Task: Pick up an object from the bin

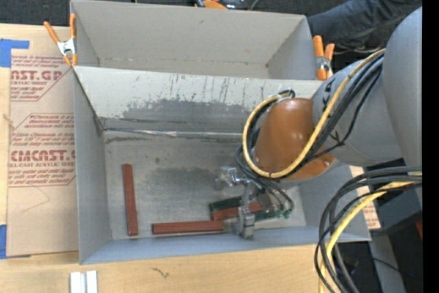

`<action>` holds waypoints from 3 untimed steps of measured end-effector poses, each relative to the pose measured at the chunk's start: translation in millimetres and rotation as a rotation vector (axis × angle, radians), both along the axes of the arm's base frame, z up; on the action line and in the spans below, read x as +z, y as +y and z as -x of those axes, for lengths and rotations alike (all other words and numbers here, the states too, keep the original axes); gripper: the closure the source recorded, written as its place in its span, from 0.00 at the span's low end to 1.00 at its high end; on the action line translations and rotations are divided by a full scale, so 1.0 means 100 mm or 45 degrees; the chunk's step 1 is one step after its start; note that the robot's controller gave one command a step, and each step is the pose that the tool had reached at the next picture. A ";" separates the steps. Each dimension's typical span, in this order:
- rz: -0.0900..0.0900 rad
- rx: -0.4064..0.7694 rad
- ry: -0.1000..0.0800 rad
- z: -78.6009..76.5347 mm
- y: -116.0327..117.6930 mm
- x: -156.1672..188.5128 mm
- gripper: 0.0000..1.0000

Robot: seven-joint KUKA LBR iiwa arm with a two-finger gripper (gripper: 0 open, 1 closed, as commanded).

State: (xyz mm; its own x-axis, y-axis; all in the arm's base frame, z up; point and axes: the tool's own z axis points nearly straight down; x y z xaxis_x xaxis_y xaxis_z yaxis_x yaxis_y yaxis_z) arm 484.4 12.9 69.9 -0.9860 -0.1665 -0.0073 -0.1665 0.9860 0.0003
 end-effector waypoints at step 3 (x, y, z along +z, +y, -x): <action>0.001 0.000 -0.002 -0.02 0.01 1.27 1.00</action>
Offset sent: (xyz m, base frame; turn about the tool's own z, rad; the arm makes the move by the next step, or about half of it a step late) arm 0.0000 0.0000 0.0000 0.0000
